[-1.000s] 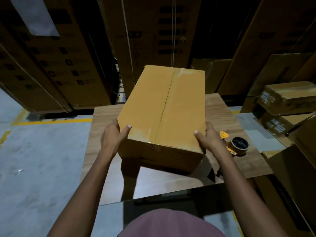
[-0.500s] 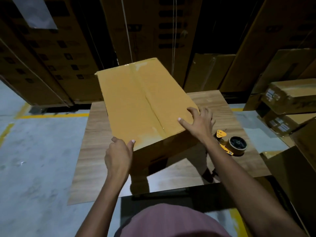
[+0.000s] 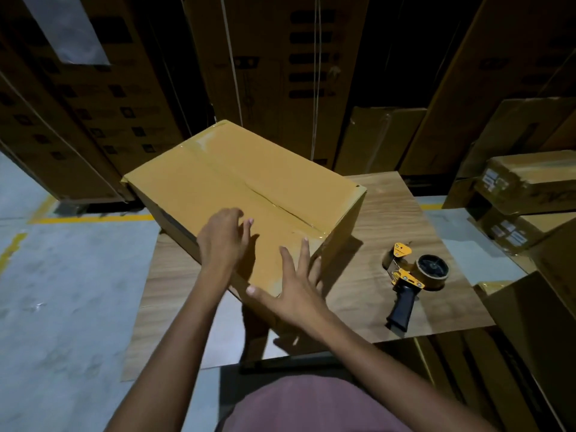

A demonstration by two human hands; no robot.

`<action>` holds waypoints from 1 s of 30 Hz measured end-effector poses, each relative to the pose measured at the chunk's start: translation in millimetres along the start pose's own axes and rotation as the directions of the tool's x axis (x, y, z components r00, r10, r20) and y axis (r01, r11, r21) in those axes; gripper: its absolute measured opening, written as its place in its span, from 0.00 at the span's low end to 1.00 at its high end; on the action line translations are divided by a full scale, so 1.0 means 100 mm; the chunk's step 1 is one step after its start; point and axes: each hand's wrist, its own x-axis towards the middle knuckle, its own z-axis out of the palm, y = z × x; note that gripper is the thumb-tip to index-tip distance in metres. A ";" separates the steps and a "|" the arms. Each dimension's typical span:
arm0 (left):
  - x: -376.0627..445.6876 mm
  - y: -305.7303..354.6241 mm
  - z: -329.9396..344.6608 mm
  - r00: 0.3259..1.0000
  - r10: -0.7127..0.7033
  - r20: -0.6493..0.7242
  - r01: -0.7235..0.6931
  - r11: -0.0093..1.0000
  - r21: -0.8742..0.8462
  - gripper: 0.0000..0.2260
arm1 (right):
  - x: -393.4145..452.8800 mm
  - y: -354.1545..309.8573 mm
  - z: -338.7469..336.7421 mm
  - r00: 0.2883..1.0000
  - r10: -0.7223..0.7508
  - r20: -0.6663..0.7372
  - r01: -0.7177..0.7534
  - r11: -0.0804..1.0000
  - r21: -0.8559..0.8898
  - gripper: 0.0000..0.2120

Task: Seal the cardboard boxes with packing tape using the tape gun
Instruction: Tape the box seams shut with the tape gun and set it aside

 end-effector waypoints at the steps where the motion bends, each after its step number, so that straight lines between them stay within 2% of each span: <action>1: 0.10 -0.11 0.08 0.996 0.080 0.033 -0.080 0.997 -0.014 0.18 | -0.02 0.00 0.02 1.000 -0.013 0.005 0.013 0.999 -0.032 0.54; 3: 0.22 -0.29 0.25 0.971 0.187 0.151 -0.186 0.982 -0.019 0.23 | 0.01 0.03 0.00 1.000 -0.018 -0.012 0.017 1.000 -0.022 0.53; 4: 0.24 -0.32 0.31 0.960 0.187 0.207 -0.182 0.982 -0.042 0.24 | 0.04 0.06 -0.03 1.000 -0.024 -0.019 0.024 1.000 0.005 0.52; 10: 0.06 -0.12 0.41 0.947 0.106 0.302 -0.100 0.994 -0.033 0.29 | 0.20 0.55 -0.40 0.986 -0.157 0.051 0.149 0.981 0.126 0.50; 15: -0.34 0.23 0.37 0.930 -0.030 0.367 -0.017 0.992 0.124 0.35 | 0.28 1.05 -0.88 0.953 -0.299 0.057 0.278 0.931 0.237 0.44; 17: -0.48 0.36 0.32 0.923 -0.048 0.382 -0.029 0.981 0.194 0.36 | 0.29 1.18 -1.07 0.959 -0.273 0.071 0.246 0.933 0.263 0.41; 21: -0.71 0.62 0.23 0.914 -0.028 0.404 -0.123 0.931 0.343 0.37 | 0.20 1.38 -1.33 0.990 -0.141 -0.009 0.133 0.902 0.411 0.35; 23: -0.80 0.75 0.21 0.911 -0.017 0.412 -0.156 0.910 0.383 0.37 | 0.14 1.43 -1.36 0.992 -0.128 -0.021 0.125 0.895 0.428 0.32; 25: -0.84 0.83 0.19 0.913 -0.015 0.409 -0.164 0.903 0.398 0.36 | 0.08 1.49 -1.30 0.992 -0.104 -0.077 0.129 0.862 0.490 0.25; 26: -0.85 0.84 0.18 0.916 -0.022 0.401 -0.154 0.903 0.400 0.36 | 0.06 1.53 -1.21 0.986 -0.011 -0.164 0.106 0.803 0.586 0.17; 27: -0.85 0.85 0.16 0.921 -0.034 0.389 -0.134 0.908 0.398 0.35 | 0.02 1.57 -1.09 0.954 0.151 -0.258 0.078 0.708 0.702 0.11; 28: -0.84 0.84 0.16 0.926 -0.049 0.375 -0.107 0.917 0.383 0.34 | 0.01 1.64 -0.93 0.875 0.359 -0.324 0.029 0.630 0.776 0.12; 29: -0.82 0.83 0.16 0.930 -0.057 0.362 -0.081 0.931 0.355 0.33 | 0.00 1.73 -0.77 0.751 0.546 -0.371 -0.045 0.603 0.796 0.13; 30: -0.82 0.82 0.17 0.935 -0.051 0.352 -0.068 0.946 0.317 0.31 | -0.01 1.84 -0.61 0.616 0.673 -0.409 -0.176 0.624 0.761 0.12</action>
